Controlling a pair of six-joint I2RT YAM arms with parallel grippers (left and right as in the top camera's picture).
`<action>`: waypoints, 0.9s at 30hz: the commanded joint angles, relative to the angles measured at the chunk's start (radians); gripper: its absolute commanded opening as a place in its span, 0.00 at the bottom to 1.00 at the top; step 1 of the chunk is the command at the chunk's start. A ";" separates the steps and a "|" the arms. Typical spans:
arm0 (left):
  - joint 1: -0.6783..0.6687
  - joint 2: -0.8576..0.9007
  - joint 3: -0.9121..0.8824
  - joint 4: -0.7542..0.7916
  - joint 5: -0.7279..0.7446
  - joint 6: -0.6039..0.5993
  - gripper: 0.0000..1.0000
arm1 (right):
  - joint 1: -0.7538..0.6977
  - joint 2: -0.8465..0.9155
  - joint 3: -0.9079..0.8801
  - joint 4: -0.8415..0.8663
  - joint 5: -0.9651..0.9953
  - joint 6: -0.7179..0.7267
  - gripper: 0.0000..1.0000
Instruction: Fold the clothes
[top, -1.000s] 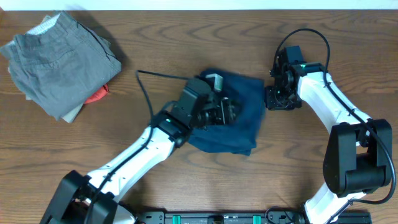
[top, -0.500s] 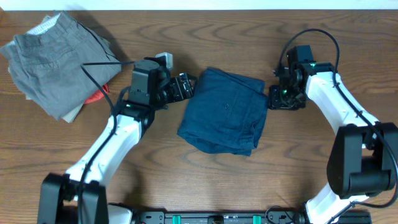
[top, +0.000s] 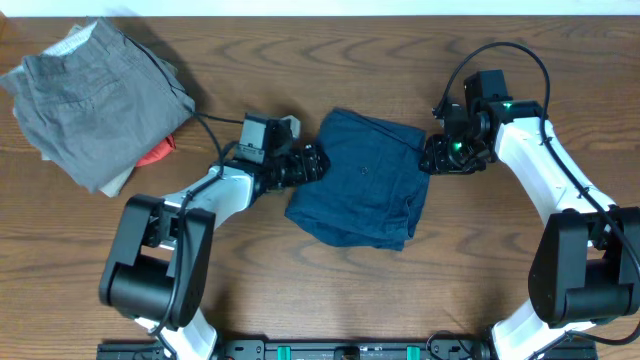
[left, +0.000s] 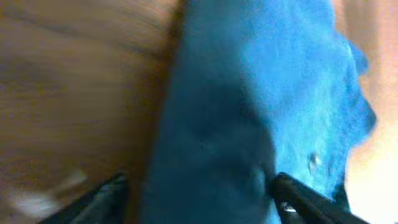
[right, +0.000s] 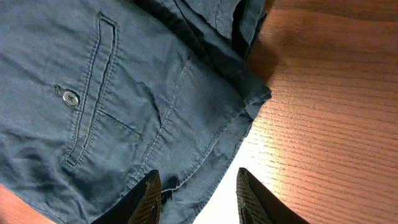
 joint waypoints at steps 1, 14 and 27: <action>-0.035 0.023 0.001 0.003 0.115 0.014 0.62 | 0.005 -0.014 0.005 0.006 -0.019 -0.018 0.38; 0.157 -0.082 0.169 -0.097 0.030 0.136 0.06 | 0.004 -0.014 0.005 -0.018 0.011 -0.019 0.38; 0.702 -0.168 0.566 -0.243 -0.070 0.227 0.06 | 0.004 -0.014 0.005 -0.020 0.011 -0.014 0.38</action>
